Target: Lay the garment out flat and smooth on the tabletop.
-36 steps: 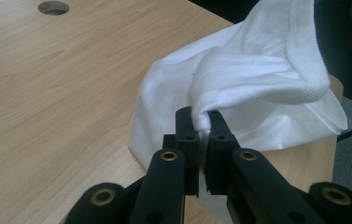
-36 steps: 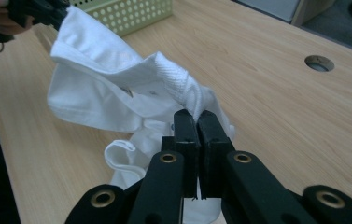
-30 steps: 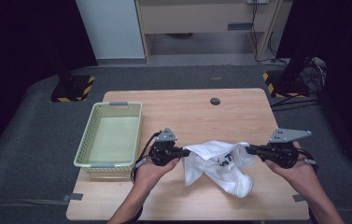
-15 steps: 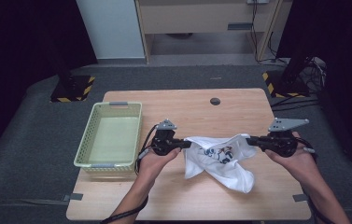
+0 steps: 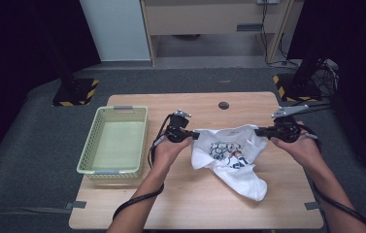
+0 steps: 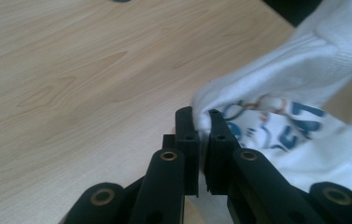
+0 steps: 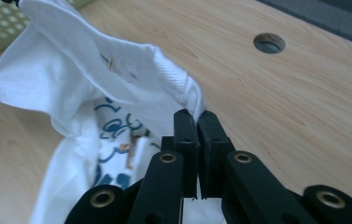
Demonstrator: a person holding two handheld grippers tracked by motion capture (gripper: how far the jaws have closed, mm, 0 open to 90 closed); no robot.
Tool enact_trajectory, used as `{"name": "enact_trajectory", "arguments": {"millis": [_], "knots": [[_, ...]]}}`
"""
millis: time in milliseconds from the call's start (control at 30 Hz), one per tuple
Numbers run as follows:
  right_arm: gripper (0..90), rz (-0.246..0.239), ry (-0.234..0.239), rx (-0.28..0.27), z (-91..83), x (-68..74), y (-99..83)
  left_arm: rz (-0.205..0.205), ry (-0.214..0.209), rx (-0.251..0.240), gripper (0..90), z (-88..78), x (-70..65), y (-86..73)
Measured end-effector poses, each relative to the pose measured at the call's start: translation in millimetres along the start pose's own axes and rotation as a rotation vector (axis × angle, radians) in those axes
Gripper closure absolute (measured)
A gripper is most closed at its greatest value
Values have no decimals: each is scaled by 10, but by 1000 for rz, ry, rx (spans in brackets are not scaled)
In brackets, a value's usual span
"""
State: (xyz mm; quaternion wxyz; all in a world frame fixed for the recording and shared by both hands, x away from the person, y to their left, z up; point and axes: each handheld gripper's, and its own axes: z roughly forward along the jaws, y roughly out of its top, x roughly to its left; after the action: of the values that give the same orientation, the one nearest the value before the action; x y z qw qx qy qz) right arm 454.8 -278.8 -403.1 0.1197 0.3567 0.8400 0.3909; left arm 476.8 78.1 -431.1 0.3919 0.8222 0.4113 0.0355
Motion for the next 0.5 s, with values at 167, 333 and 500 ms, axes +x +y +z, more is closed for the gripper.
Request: {"name": "enact_trajectory", "arguments": {"millis": [167,333,500], "knots": [[878,23,-17,47,310,-151,42,-46,37,28,865,251,163,46],[878,39,-36,70,538,-256,54,-60,75,56,865,407,278,46],[876,69,-48,75,688,-362,27,-80,97,69,859,483,370,27]]}}
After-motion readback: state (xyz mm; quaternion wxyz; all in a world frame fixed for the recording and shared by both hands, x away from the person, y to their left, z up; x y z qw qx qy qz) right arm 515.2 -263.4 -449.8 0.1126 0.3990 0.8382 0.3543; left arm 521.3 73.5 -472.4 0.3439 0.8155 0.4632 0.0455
